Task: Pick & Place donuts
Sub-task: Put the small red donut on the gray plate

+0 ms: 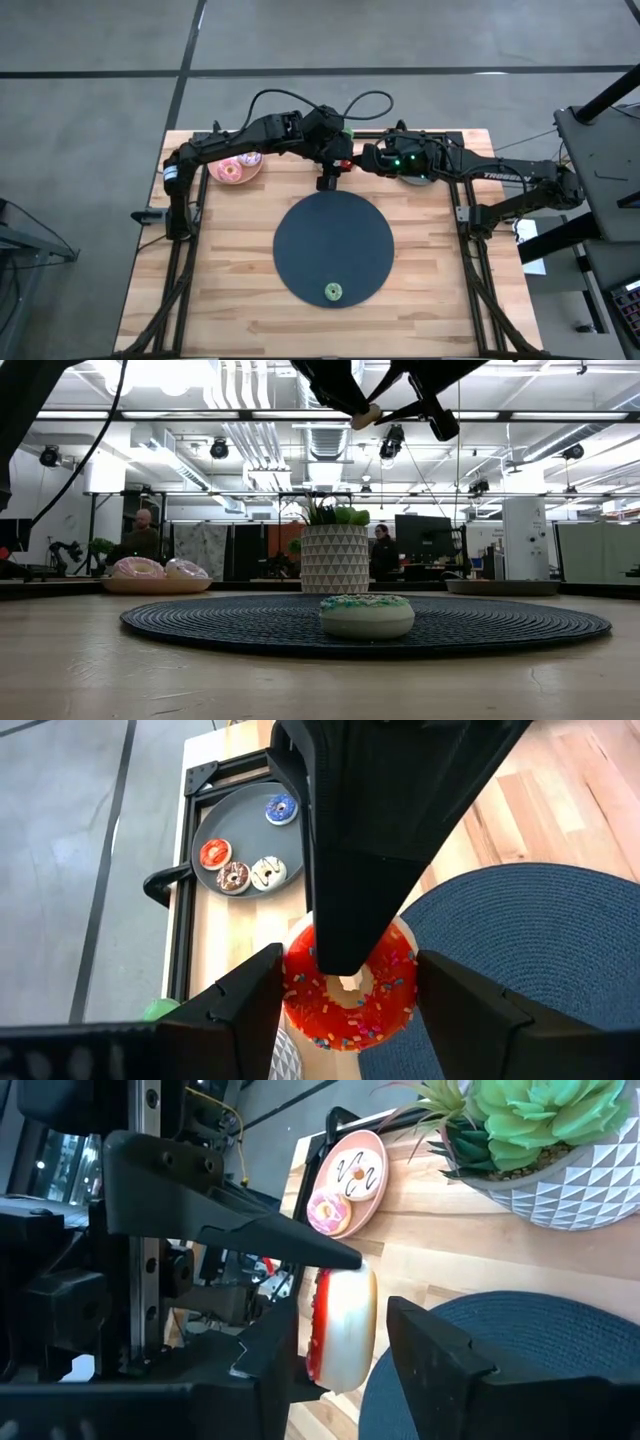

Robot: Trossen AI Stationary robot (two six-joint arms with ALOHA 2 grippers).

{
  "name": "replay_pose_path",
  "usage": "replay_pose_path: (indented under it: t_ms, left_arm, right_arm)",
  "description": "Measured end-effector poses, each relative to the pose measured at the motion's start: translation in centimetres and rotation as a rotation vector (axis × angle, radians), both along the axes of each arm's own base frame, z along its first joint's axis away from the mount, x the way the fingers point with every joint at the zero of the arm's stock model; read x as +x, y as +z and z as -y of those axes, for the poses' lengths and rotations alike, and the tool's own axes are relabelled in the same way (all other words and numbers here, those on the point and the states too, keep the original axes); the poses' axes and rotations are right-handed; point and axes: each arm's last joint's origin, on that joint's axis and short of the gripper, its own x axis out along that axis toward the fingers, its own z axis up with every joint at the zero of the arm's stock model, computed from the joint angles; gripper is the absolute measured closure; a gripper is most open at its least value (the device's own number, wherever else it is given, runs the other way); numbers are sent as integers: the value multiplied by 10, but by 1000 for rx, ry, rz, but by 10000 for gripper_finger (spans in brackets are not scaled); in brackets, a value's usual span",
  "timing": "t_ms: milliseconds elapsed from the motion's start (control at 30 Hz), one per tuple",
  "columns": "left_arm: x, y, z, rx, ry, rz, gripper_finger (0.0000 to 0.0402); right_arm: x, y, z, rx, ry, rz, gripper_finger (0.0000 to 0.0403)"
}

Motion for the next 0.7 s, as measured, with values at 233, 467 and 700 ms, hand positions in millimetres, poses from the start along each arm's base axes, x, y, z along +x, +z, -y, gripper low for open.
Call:
replay_pose_path:
  t_ms: [233, 467, 700]
  left_arm:
    - [0, 0, 0, 0, 0, 0, 209]
    - [0, 0, 0, -1, 1, 0, 209]
    - [0, 0, 0, 0, 1, -1, 209]
  right_arm:
    - [0, 0, 0, 2, 3, 0, 275]
    - [0, 0, 0, 2, 4, 0, 299]
    - [0, 0, 0, 2, 4, -1, 315]
